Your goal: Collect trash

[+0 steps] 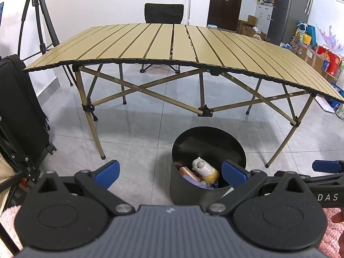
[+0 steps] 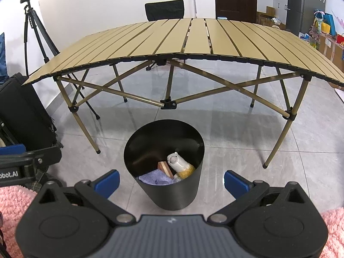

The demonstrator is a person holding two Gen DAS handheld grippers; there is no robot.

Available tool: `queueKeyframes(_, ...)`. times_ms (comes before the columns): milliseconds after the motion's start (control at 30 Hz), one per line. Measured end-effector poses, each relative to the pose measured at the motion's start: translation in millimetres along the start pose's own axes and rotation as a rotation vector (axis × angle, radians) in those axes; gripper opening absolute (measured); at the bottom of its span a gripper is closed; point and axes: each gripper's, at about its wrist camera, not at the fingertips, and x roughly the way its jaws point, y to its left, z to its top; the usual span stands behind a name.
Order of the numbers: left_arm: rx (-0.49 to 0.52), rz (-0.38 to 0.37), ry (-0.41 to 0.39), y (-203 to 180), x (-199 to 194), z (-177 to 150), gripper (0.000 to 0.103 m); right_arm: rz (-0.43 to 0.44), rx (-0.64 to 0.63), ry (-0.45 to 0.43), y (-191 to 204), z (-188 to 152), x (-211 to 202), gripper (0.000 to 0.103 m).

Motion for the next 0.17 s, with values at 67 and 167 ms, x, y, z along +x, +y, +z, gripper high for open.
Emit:
queueKeyframes(67, -0.004, 0.007, 0.000, 0.1, -0.2, 0.0, 0.103, 0.000, 0.001, 0.000, 0.0, -0.1, 0.0, 0.103)
queueKeyframes(167, -0.012, 0.006, 0.000, 1.1, 0.3, 0.6, 0.103, 0.000, 0.001, 0.000, 0.0, 0.0, 0.1, 0.103)
